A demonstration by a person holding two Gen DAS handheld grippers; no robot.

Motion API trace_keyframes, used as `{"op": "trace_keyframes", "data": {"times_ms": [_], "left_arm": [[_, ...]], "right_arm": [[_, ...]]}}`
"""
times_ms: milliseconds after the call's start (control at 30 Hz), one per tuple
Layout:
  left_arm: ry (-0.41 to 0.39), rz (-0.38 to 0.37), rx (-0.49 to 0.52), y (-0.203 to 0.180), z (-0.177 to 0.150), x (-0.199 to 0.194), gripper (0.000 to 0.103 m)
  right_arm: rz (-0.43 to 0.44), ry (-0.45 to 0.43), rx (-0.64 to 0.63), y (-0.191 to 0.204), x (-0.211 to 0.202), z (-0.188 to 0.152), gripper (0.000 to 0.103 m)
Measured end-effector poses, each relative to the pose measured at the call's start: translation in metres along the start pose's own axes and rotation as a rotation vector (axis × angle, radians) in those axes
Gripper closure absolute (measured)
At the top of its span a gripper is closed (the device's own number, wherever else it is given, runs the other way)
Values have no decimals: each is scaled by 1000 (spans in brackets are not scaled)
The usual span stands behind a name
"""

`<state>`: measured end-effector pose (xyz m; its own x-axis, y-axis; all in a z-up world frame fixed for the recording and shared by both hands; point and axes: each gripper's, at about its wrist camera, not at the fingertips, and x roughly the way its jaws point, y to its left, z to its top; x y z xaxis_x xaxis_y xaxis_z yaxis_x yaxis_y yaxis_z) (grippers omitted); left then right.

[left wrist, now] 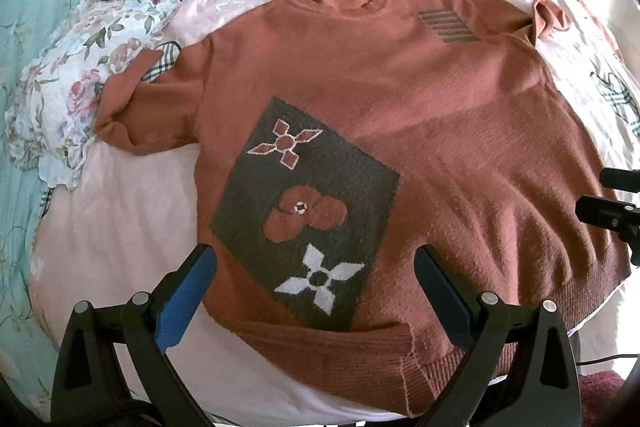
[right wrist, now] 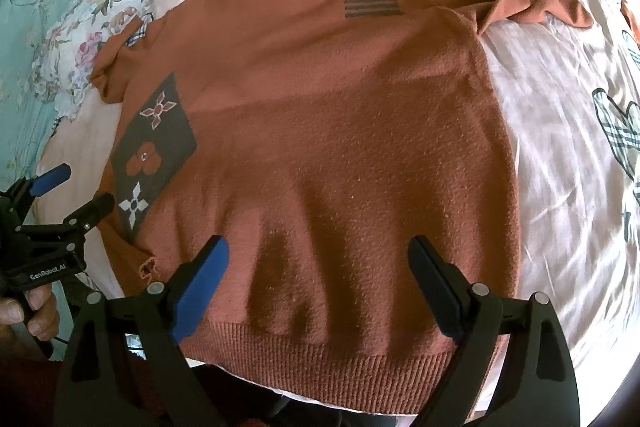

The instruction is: Fold small clothes

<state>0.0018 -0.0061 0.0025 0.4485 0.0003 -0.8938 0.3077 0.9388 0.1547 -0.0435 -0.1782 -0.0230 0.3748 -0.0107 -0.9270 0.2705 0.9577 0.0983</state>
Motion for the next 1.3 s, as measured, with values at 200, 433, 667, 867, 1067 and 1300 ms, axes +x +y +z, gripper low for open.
{"op": "trace_keyframes", "data": {"times_ms": [200,433,667,867,1067,1300], "left_arm": [[8,-4,0,0,0,0,4],[-15,3,4,-2,2,1,4],[-18,-3,1,-3,1,2,4],[-23,-4,4,-5,6,6,4],[-2,-22,-5,-5,11,12,4],[1,-56,-15,-6,27,17,4]], "right_arm": [[19,-59,-5,0,-4,0,12],[60,-52,20,1,-6,3,12],[27,-50,7,1,-6,5,12],[14,-49,10,0,-7,7,12],[17,-44,23,-6,-4,10,12],[8,-92,77,-30,-12,24,12]]}}
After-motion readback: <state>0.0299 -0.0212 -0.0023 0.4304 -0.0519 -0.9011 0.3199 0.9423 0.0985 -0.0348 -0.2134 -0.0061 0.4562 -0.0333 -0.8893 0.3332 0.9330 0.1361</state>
